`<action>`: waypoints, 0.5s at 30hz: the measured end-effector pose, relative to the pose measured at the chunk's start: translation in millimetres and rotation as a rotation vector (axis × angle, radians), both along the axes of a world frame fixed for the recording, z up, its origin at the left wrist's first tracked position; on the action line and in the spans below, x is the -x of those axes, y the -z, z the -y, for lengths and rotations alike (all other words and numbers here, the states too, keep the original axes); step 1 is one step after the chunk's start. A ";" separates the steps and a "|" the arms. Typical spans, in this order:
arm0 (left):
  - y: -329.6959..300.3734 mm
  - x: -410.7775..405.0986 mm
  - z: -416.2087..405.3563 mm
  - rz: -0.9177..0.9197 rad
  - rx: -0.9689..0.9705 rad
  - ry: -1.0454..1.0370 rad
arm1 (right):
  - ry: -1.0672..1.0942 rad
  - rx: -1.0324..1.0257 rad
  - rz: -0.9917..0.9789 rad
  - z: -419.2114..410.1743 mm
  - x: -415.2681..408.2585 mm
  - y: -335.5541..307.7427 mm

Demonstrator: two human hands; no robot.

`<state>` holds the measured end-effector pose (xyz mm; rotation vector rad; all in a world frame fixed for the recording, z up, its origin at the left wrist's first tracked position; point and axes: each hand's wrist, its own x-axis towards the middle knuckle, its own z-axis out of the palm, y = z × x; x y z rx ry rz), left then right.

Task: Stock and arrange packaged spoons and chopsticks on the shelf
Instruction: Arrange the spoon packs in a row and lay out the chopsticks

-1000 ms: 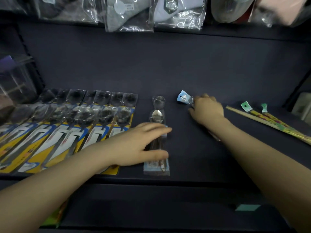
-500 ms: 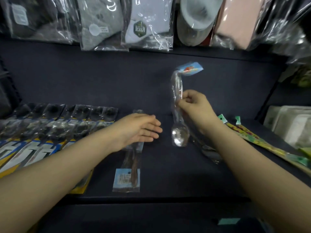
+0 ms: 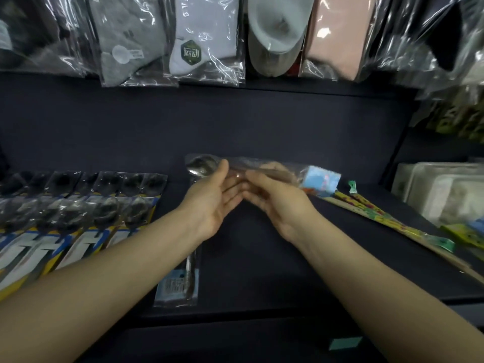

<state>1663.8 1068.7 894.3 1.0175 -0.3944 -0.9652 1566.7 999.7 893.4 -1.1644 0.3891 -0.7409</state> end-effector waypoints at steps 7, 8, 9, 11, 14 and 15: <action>-5.7 -18.9 -6.5 0.118 0.014 -0.160 | -0.175 0.402 -0.200 0.6 19.6 28.1; -8.1 -24.3 -8.5 0.166 0.012 -0.193 | -0.235 0.479 -0.264 3.0 24.5 25.8; -9.3 -29.8 -10.8 0.222 0.007 -0.225 | -0.280 0.545 -0.342 5.8 30.2 21.4; -9.2 -39.1 -15.1 0.342 -0.007 -0.273 | -0.306 0.591 -0.460 11.9 38.7 9.5; -4.6 -45.5 -19.1 0.471 -0.017 -0.270 | -0.281 0.324 -0.430 16.9 37.7 -2.5; -2.6 -46.2 -19.7 0.485 -0.015 -0.258 | -0.292 0.289 -0.432 14.3 34.5 -4.2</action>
